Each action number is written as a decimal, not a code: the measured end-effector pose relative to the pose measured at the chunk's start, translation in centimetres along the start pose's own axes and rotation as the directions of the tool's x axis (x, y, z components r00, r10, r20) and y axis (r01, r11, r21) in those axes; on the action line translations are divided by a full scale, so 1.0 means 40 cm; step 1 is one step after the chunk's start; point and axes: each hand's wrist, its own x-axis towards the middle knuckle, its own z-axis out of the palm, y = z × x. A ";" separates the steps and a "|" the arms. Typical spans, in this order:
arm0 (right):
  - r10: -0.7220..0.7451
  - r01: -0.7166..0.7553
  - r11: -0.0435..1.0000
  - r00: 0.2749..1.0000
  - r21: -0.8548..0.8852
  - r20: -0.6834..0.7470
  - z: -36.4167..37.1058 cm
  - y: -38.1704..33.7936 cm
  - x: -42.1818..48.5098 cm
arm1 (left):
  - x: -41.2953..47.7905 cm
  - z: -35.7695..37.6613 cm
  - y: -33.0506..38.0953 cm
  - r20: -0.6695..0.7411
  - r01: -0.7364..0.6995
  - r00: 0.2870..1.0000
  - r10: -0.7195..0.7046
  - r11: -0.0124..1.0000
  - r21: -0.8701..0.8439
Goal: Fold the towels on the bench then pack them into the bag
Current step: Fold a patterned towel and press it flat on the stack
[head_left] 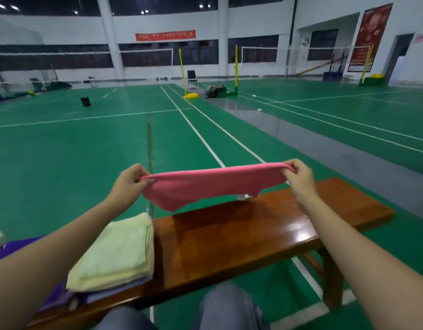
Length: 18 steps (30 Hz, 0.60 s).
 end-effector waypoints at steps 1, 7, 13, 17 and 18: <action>0.034 -0.034 0.999 0.999 -0.007 0.031 -0.013 0.022 -0.033 | -0.032 0.003 -0.013 0.060 0.028 0.998 -0.028 1.000 -0.001; 0.276 -0.267 0.961 0.944 -0.072 0.179 -0.065 0.113 -0.185 | -0.146 0.008 -0.065 0.463 0.293 0.844 -0.271 0.956 0.025; 0.314 -0.278 0.941 0.931 -0.192 0.189 -0.078 0.157 -0.248 | -0.203 0.038 -0.079 0.511 0.373 0.790 -0.339 0.927 0.038; 0.296 -0.248 0.932 0.942 -0.263 0.159 -0.051 0.187 -0.259 | -0.223 0.066 -0.108 0.470 0.428 0.784 -0.405 0.902 0.063; 0.303 -0.254 0.925 0.942 -0.284 0.145 -0.043 0.196 -0.260 | -0.224 0.072 -0.114 0.449 0.437 0.789 -0.420 0.897 0.073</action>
